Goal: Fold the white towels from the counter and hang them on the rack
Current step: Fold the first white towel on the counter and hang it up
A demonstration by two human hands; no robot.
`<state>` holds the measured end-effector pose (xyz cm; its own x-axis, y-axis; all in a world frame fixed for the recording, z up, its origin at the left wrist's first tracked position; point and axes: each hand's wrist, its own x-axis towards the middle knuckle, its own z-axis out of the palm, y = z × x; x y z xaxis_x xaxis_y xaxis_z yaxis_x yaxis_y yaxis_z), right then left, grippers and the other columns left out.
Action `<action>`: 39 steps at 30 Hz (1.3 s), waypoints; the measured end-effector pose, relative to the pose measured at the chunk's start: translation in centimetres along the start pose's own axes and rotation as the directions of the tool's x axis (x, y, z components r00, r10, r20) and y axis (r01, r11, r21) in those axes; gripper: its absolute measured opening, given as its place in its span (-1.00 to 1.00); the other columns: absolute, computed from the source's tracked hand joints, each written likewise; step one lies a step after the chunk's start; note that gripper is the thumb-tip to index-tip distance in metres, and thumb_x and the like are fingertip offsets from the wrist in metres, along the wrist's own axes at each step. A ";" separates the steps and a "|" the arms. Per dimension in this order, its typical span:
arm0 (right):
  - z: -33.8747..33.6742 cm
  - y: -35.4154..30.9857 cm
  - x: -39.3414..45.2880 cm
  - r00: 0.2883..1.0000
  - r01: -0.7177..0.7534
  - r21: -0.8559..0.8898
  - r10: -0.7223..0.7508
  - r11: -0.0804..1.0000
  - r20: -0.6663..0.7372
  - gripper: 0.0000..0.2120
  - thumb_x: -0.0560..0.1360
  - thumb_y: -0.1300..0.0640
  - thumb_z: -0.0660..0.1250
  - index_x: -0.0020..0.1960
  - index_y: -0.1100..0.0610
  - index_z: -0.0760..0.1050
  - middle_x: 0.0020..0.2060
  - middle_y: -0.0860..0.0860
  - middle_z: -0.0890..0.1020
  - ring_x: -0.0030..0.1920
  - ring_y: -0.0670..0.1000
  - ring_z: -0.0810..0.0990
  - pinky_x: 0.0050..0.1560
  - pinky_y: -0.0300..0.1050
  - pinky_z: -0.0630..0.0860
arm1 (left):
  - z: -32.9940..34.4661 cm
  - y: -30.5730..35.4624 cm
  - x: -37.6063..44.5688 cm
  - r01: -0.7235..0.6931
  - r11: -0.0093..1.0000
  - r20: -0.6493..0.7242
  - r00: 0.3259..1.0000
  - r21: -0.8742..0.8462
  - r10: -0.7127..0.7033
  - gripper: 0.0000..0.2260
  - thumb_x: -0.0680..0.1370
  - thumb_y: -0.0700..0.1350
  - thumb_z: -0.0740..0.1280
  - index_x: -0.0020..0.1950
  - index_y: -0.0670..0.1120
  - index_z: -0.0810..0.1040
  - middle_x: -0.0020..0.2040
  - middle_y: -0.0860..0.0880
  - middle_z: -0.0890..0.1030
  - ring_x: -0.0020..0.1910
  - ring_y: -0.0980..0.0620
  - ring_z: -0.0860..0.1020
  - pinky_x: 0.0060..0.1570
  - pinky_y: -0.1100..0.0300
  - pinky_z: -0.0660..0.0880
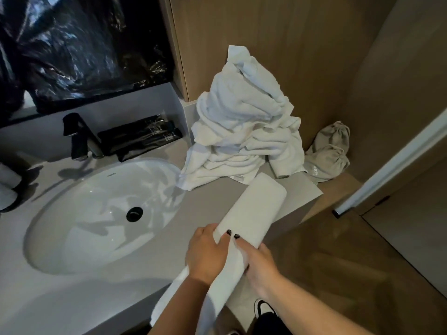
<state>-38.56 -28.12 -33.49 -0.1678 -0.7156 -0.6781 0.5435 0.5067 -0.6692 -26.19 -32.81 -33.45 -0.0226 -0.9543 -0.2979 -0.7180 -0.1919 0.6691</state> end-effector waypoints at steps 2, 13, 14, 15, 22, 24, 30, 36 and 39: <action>-0.7 0.3 -0.1 0.999 0.037 -0.022 -0.037 0.999 0.035 -0.70 0.50 0.19 0.43 0.22 0.11 0.53 0.06 0.11 0.70 0.07 0.11 0.68 0.12 0.08 0.59 | 0.6 0.1 -0.7 0.028 0.995 0.023 0.999 -0.100 -0.026 -0.84 0.59 0.09 0.25 0.10 0.11 0.55 0.07 0.03 0.54 0.06 0.00 0.54 0.17 -0.02 0.50; -7.1 -8.5 -4.9 0.955 0.288 -0.187 -0.269 0.939 0.122 -0.52 0.42 0.18 0.48 0.30 0.07 0.45 0.13 0.03 0.67 0.12 0.11 0.66 0.17 0.18 0.57 | 0.8 6.6 -4.9 0.127 0.761 0.297 0.951 -0.637 0.090 -0.79 0.58 -0.06 0.37 0.20 -0.03 0.53 0.06 -0.01 0.67 -0.04 0.14 0.66 -0.16 0.34 0.55; -7.6 -9.8 -5.5 0.946 0.313 -0.172 -0.291 0.934 0.141 -0.56 0.45 0.22 0.44 0.30 0.07 0.45 0.14 0.04 0.67 0.12 0.11 0.66 0.16 0.16 0.58 | 0.8 7.8 -4.9 0.148 0.734 0.344 0.931 -0.663 0.123 -0.74 0.58 -0.03 0.37 0.23 -0.07 0.53 0.06 -0.03 0.68 -0.01 0.11 0.67 -0.12 0.30 0.57; -8.1 -11.0 -6.3 0.935 0.342 -0.163 -0.319 0.925 0.153 -0.57 0.47 0.24 0.41 0.31 0.07 0.45 0.14 0.04 0.67 0.12 0.11 0.66 0.15 0.16 0.59 | 1.0 8.8 -5.0 0.160 0.711 0.386 0.907 -0.685 0.168 -0.68 0.57 0.03 0.38 0.25 -0.10 0.53 0.07 -0.05 0.69 0.02 0.05 0.67 -0.06 0.22 0.59; -13.4 -21.1 -10.7 0.813 0.582 -0.188 -0.559 0.791 0.162 -0.50 0.38 0.18 0.43 0.30 0.05 0.44 0.11 -0.02 0.68 0.11 0.05 0.66 -0.01 -0.06 0.63 | 4.0 19.0 -5.9 -0.008 0.727 0.463 0.766 -0.687 0.446 -0.45 0.36 0.18 0.50 0.27 -0.02 0.54 0.14 -0.03 0.68 0.13 -0.05 0.65 0.19 -0.11 0.55; -15.6 -24.6 -12.0 0.766 0.643 -0.195 -0.623 0.740 0.162 -0.48 0.34 0.18 0.45 0.28 0.06 0.45 0.10 -0.02 0.69 0.11 0.04 0.67 -0.01 -0.09 0.63 | 5.3 23.2 -6.3 -0.095 0.706 0.411 0.756 -0.702 0.510 -0.54 0.44 0.12 0.51 0.27 -0.03 0.55 0.13 -0.02 0.69 0.13 -0.05 0.65 0.15 -0.05 0.58; -23.1 -35.8 -16.1 0.608 0.793 -0.216 -0.766 0.570 0.209 -0.57 0.34 0.23 0.43 0.20 0.09 0.51 0.05 0.00 0.71 0.05 0.03 0.69 -0.04 -0.14 0.63 | 8.5 37.1 -8.4 -0.358 0.573 0.220 0.674 -0.737 0.705 -0.68 0.49 0.00 0.35 0.22 -0.03 0.55 0.06 0.10 0.70 0.06 0.09 0.67 -0.08 0.27 0.57; -29.8 -46.4 -20.4 0.476 0.879 -0.158 -0.843 0.450 0.249 -0.54 0.33 0.20 0.43 0.22 0.17 0.50 0.04 0.04 0.71 0.04 0.04 0.69 -0.07 -0.16 0.63 | 11.1 49.8 -10.9 -0.584 0.434 0.013 0.586 -0.685 0.810 -0.71 0.56 0.05 0.34 0.24 -0.01 0.58 0.13 0.06 0.68 0.12 0.07 0.65 0.07 0.14 0.58; -31.6 -51.2 -22.3 0.435 0.900 -0.135 -0.867 0.414 0.242 -0.45 0.31 0.14 0.47 0.28 0.21 0.48 0.08 0.07 0.70 0.08 0.06 0.68 0.06 -0.04 0.62 | 11.6 55.1 -11.4 -0.676 0.371 -0.082 0.537 -0.637 0.840 -0.67 0.52 0.13 0.35 0.22 0.03 0.60 0.15 0.06 0.68 0.16 0.05 0.63 0.20 -0.08 0.54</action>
<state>-88.63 -22.94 6.27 -0.3452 -0.8673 0.3588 -0.0370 -0.3694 -0.9285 -73.56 -29.89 -1.12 -0.5582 -0.6924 0.4572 0.1919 0.4284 0.8830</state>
